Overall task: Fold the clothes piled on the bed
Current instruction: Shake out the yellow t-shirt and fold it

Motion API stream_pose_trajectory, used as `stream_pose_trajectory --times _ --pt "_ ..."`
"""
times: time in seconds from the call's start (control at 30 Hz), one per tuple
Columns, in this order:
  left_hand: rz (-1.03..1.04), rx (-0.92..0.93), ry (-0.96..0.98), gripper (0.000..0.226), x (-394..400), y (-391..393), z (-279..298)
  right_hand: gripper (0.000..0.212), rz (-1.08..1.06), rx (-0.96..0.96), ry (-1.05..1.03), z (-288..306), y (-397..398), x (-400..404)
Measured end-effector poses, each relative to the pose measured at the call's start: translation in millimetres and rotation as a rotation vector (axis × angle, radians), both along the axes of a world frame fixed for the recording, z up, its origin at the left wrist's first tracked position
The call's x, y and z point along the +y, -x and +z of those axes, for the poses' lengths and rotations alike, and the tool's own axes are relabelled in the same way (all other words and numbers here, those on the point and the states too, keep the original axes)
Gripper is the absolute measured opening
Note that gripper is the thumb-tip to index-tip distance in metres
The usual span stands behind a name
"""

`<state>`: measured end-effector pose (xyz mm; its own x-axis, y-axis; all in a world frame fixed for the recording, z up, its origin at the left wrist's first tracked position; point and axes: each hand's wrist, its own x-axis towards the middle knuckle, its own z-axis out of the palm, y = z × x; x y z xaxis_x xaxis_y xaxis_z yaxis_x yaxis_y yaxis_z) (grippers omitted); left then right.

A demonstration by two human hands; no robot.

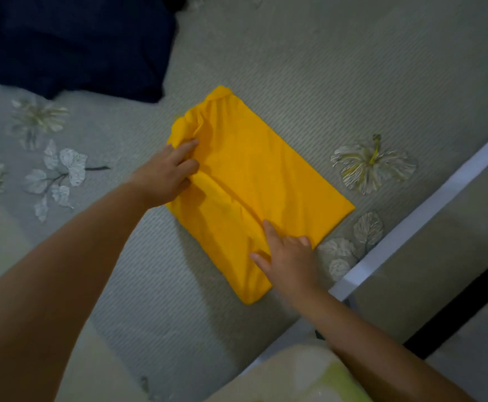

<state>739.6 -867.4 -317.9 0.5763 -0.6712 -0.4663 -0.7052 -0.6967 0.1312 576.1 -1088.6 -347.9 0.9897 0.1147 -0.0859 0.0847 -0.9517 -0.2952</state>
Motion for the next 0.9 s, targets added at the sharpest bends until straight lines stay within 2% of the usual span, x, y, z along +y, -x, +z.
stream_pose_trajectory --times 0.1,0.2,0.27,0.33,0.37,0.43,0.5,0.57,0.63,0.67,0.77,0.9 --pt "0.028 -0.003 0.034 0.032 24 12 -11 0.057 -0.053 -0.046 0.006 -4 18 26" --pt "0.016 -0.046 0.045 0.064 45 22 -22 0.051 -0.036 -0.053 0.041 -3 30 46" --pt "0.128 -0.025 -0.018 0.082 53 31 -25 0.055 0.001 -0.028 0.062 -9 43 54" --pt "0.319 0.074 -0.158 0.082 64 45 -34 0.064 0.034 0.045 0.068 -15 58 60" --pt "0.402 0.114 -0.14 0.084 68 54 -37 0.059 0.042 0.07 0.058 -16 64 60" --pt "0.519 0.113 0.038 0.094 72 71 -36 0.049 0.044 0.11 -0.014 -15 74 51" --pt "0.634 0.067 0.145 0.09 76 83 -33 0.046 0.028 0.095 -0.135 -14 79 30" --pt "0.735 -0.015 0.194 0.081 74 88 -27 0.045 -0.1 0.089 -0.234 -11 74 7" --pt "0.815 -0.079 0.248 0.078 65 80 -25 0.048 -0.392 0.16 -0.338 -4 64 -5" --pt "0.882 -0.084 0.287 0.077 59 71 -25 0.057 -0.544 0.228 -0.415 -3 58 -4" --pt "1.143 0.016 0.421 0.079 33 40 -26 0.08 -0.803 0.368 -0.55 -6 41 18" --pt "1.293 0.122 0.341 0.093 6 20 -31 0.086 -1.0 0.364 -0.609 -11 26 40"
